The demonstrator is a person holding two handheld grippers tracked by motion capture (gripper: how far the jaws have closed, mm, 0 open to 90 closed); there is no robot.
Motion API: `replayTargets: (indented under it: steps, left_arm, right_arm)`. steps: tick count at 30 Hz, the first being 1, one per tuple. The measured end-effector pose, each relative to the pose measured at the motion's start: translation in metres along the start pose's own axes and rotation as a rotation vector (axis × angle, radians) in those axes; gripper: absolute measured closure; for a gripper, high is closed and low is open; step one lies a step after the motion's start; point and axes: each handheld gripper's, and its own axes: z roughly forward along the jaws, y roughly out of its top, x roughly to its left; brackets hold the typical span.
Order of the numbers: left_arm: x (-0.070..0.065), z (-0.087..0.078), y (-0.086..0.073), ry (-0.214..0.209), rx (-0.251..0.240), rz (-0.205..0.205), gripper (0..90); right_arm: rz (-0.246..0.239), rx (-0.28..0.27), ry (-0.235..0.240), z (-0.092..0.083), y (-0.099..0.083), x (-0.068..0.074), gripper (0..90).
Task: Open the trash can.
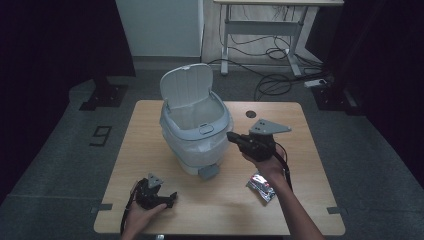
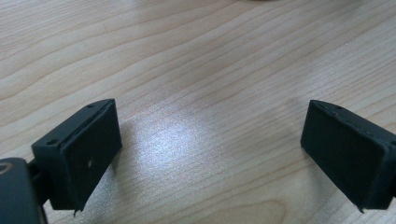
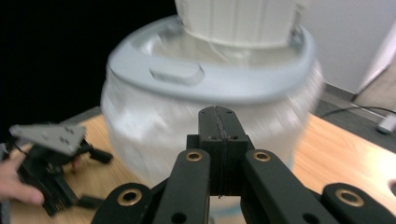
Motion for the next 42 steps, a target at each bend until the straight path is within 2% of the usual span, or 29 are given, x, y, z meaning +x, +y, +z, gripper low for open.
replayTargets:
  steps: [1,2,3,10,11,13,16,17,18,22,23,26,29,32,33,34,35,36,37,39,40,42]
  left_arm:
    - [0.000,0.000,0.000,0.000,0.000,0.000,4.8]
    - [0.000,0.000,0.000,0.000,0.000,0.000,4.8]
    - [0.000,0.000,0.000,0.000,0.000,0.000,4.8]
    - [0.000,0.000,0.000,0.000,-0.001,-0.003,4.8]
    - [0.000,0.000,0.000,0.000,-0.001,-0.003,4.8]
    - [0.000,0.000,0.000,0.000,-0.001,-0.002,4.8]
    - [0.000,0.000,0.000,0.001,-0.003,-0.002,4.8]
    - [0.000,0.000,0.000,0.000,-0.003,-0.002,4.8]
    - [0.000,0.000,0.000,0.000,-0.002,-0.002,4.8]
    - [0.000,0.000,0.000,0.001,-0.003,-0.002,4.8]
    - [0.000,0.000,0.000,0.001,-0.003,-0.002,4.8]
    - [0.000,0.000,0.000,0.001,-0.002,-0.002,4.8]
    - [0.000,0.000,0.000,0.002,-0.003,-0.003,4.9]
    - [0.000,0.000,0.000,0.002,-0.003,-0.004,4.9]
    - [0.000,0.000,0.000,0.002,-0.003,-0.004,4.9]
    - [0.000,0.000,0.000,0.002,-0.003,-0.003,4.9]
    - [0.000,0.000,0.000,0.002,-0.003,-0.003,4.9]
    - [0.000,0.000,0.000,0.002,-0.003,-0.003,4.9]
    - [0.000,0.000,0.000,0.002,-0.003,-0.003,4.9]
    - [0.000,0.000,0.000,0.002,-0.003,-0.003,4.9]
    - [0.000,0.000,0.000,0.002,-0.003,-0.003,5.0]
    - [0.000,0.000,0.000,0.002,-0.003,-0.003,5.0]
  right_arm:
    - [0.000,0.000,0.000,0.000,0.000,0.000,90.0]
    - [-0.001,0.007,-0.018,-0.007,-0.011,-0.005,90.0]
    - [-0.001,0.007,-0.018,-0.007,-0.011,-0.005,90.0]
    - [0.030,0.019,-0.058,-0.029,-0.054,-0.019,90.0]
    - [0.030,0.019,-0.058,-0.029,-0.054,-0.019,90.0]
    - [0.045,0.026,-0.074,-0.036,-0.071,-0.023,90.0]
    - [0.067,0.027,-0.087,-0.042,-0.087,-0.027,89.9]
    - [0.067,0.027,-0.087,-0.042,-0.087,-0.027,89.9]
    - [0.074,0.028,-0.092,-0.043,-0.093,-0.028,86.8]
    - [0.100,0.049,-0.119,-0.050,-0.119,-0.034,86.1]
    - [0.100,0.049,-0.119,-0.050,-0.119,-0.034,86.1]
    - [0.131,0.053,-0.138,-0.056,-0.137,-0.040,84.3]
    - [0.142,0.059,-0.150,-0.058,-0.145,-0.043,82.6]
    - [0.167,0.066,-0.171,-0.064,-0.160,-0.049,73.8]
    - [0.167,0.066,-0.171,-0.064,-0.160,-0.049,73.8]
    - [0.188,0.074,-0.187,-0.066,-0.166,-0.053,65.8]
    - [0.188,0.074,-0.187,-0.066,-0.166,-0.053,65.8]
    - [0.189,0.100,-0.213,-0.067,-0.171,-0.056,59.4]
    - [0.189,0.100,-0.213,-0.067,-0.171,-0.056,59.4]
    - [0.202,0.106,-0.235,-0.069,-0.175,-0.059,54.7]
    - [0.209,0.112,-0.265,-0.070,-0.177,-0.063,51.3]
    - [0.211,0.111,-0.277,-0.072,-0.178,-0.064,50.2]
